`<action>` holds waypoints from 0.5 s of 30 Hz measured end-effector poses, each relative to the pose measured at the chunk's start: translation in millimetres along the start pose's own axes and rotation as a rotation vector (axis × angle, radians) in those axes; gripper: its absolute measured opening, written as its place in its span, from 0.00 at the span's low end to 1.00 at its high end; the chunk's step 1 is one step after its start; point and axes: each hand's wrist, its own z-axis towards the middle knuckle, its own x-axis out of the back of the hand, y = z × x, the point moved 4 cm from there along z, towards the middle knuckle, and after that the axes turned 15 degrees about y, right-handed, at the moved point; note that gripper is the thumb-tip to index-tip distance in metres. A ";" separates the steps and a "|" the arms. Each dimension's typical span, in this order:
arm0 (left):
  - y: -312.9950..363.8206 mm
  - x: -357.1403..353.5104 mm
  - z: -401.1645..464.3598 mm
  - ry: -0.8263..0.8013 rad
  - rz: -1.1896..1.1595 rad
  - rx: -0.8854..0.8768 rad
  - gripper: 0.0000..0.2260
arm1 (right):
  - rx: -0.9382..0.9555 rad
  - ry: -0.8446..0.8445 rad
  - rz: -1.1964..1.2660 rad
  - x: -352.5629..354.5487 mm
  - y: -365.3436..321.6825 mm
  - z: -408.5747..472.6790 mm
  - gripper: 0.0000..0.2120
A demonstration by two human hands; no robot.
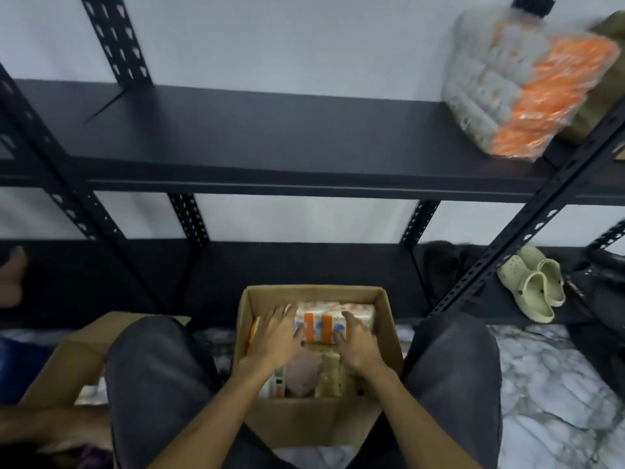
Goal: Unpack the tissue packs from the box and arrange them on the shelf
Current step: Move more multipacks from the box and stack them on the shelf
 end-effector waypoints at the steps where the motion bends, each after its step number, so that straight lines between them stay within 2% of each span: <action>1: -7.0 -12.0 -9.3 -0.038 -0.005 0.034 0.23 | -0.030 -0.061 0.001 -14.9 11.2 -5.3 0.29; 3: -16.9 -34.9 -29.8 -0.112 -0.010 0.093 0.23 | -0.080 -0.209 -0.012 -45.2 30.9 -13.9 0.28; 8: -23.3 -66.7 -47.9 -0.262 -0.065 0.145 0.24 | -0.078 -0.525 -0.190 -65.7 17.8 -36.4 0.22; 10: -29.4 -73.1 -44.9 -0.267 -0.069 0.157 0.24 | -0.050 -0.580 -0.228 -73.3 16.0 -37.5 0.20; 15: -53.9 -87.9 -40.4 -0.240 -0.035 0.229 0.27 | -0.056 -0.552 -0.180 -86.8 15.5 -27.1 0.16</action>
